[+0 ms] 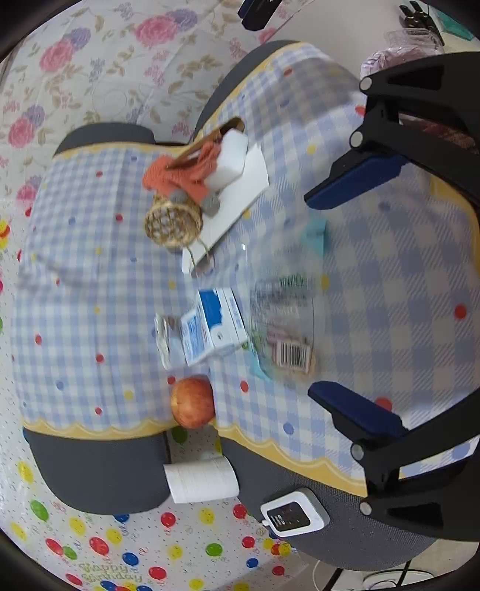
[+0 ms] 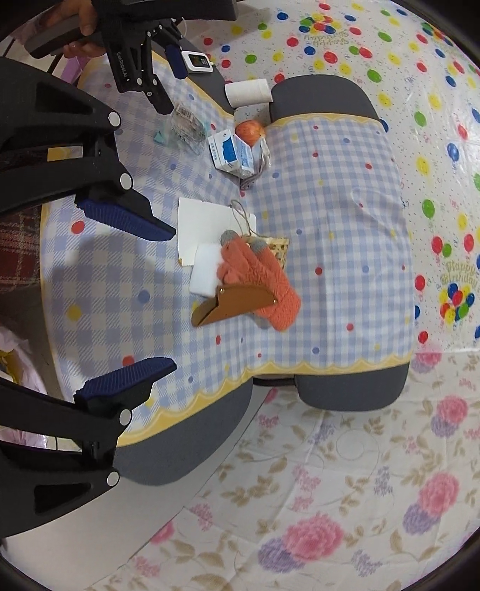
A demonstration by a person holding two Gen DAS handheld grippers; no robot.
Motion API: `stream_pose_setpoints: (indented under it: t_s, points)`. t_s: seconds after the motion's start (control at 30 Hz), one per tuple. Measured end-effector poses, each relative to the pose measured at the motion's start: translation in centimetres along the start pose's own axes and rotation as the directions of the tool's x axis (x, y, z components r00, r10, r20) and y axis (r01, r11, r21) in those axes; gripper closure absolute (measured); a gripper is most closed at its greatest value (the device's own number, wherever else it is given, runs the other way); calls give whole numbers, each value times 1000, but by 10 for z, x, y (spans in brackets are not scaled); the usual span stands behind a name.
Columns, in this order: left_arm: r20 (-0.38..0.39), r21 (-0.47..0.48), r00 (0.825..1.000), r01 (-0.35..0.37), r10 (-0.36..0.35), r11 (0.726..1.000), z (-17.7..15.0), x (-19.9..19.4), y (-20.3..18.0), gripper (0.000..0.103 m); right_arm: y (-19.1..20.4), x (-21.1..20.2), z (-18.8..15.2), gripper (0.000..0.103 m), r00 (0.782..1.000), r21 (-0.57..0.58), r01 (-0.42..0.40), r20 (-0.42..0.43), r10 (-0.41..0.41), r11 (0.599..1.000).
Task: Collect trash
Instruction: 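Bring both tools back over the chair seat, then close the left tool on the clear plastic wrapper with a barcode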
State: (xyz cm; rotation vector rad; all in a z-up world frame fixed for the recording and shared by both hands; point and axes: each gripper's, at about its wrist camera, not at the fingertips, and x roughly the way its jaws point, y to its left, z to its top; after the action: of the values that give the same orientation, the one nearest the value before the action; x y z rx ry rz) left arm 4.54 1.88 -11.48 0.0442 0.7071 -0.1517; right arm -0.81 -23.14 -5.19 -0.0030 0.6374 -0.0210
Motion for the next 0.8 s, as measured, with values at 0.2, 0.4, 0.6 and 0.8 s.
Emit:
stream_pose_setpoints:
  t_s: [0.2, 0.4, 0.6, 0.8]
  points:
    - [-55, -53, 998, -33, 30, 998, 4, 31, 30, 11, 8, 21, 5, 37, 1000, -4, -18, -18, 18, 1000]
    - [-125, -101, 992, -14, 1, 995, 13, 64, 53, 12, 11, 35, 5, 37, 999, -9, -17, -39, 17, 1000]
    - [-176, -46, 983, 47, -55, 998, 18, 80, 42, 13, 11, 44, 4, 37, 998, -7, -17, -56, 17, 1000]
    - [-137, -25, 989, 59, -62, 998, 16, 74, 23, 37, 14, 46, 2, 37, 998, -4, -24, -66, 24, 1000]
